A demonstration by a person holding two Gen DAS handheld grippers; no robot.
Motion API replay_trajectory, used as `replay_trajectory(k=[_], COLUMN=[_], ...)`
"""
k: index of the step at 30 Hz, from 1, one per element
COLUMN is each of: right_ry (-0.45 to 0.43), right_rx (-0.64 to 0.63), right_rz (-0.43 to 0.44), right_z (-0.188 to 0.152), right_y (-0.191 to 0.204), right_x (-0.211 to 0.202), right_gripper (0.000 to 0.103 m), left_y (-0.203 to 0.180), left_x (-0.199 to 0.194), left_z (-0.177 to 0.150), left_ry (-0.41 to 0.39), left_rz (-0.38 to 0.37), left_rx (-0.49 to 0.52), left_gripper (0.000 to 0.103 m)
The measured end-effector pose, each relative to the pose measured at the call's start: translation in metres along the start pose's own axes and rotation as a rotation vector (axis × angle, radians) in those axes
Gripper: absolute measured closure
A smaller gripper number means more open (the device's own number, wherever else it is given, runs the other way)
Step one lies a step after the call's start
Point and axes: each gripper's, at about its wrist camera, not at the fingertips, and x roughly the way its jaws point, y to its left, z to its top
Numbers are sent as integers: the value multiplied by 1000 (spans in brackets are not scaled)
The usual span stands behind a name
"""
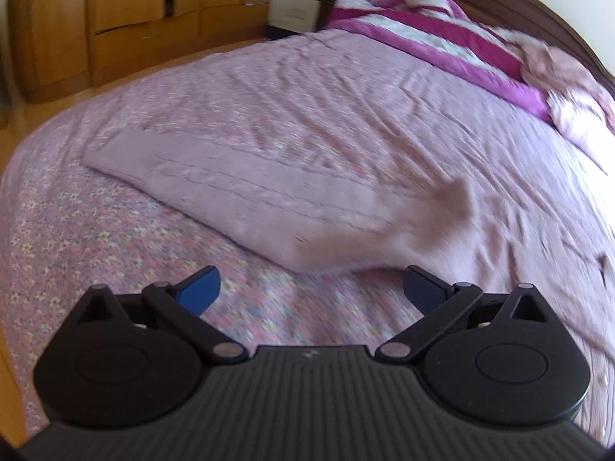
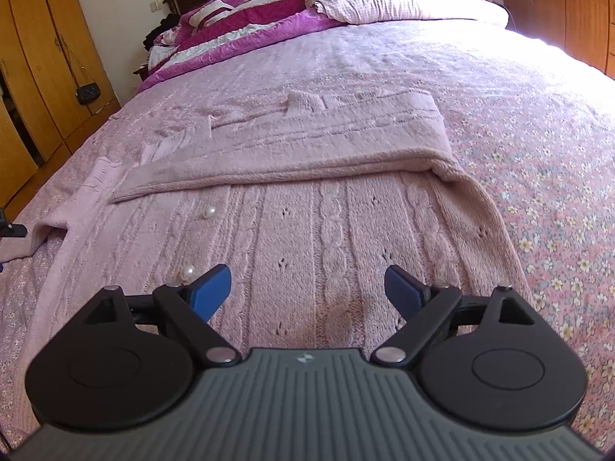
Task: Fold small clothes
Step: 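Close the left gripper on the other sleeve's cuff, then fold the held sleeve across the cardigan body with the left gripper, open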
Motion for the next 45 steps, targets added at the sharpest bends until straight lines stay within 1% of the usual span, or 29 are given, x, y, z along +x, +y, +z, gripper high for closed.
replay_trajectory(k=[3,5,8,12,17,18,24,25,27,29,31,32,33,34,38,40,45], right_ry=[-6,0,11,26,22,21,20,18,13,10,8,7,6,5,5,4,6], right_rx=[15,17,12,14,5,0,-37,-32,-10,-7,-15,-19,-20,-19,-6,2,4], right_rz=[-5,-4,-10,-23,-22,-23,-35,-36,-32,-32,-36,-38,-39,-39,-30,-25,-19], right_z=[-2,-2,-2,-3,-6,-7,-9,-8,-8,-8,-9,-10,-10,-10,-9,-9,-10], right_y=[-1,-1,0,-1,0,1,5,5,4,3,4,4,4,5,2,1,-1], right_x=[2,5,10,15,20,21,26,26,26,27,27,28,28,28,27,26,23], right_gripper=[12,12,12,12,9,8,6,6,5,5,5,5,5,5,5,5,5], left_y=[14,24,37,40,43,45,59,59,56,50,41,39,40,42,39,37,20], left_x=[17,30,45,52,59,59,67,69,72,74,71,70,69,68,56,45,8], left_z=[7,11,15,16,19,19,25,27,31,33,32,30,29,29,29,31,39], left_ry=[-17,-5,21,-22,-44,-52,-109,-112,-110,-110,-119,-123,-124,-125,-154,-184,-283], left_rz=[74,89,75,69,54,48,-7,-7,3,32,80,82,57,32,-7,-32,-123], left_rx=[-38,-70,-127,-136,-135,-142,-268,-272,-248,-199,-119,-97,-100,-113,-99,-98,-76], left_gripper=[0,0,0,0,0,0,0,0,1,17,60,72,86,90,93,93,93])
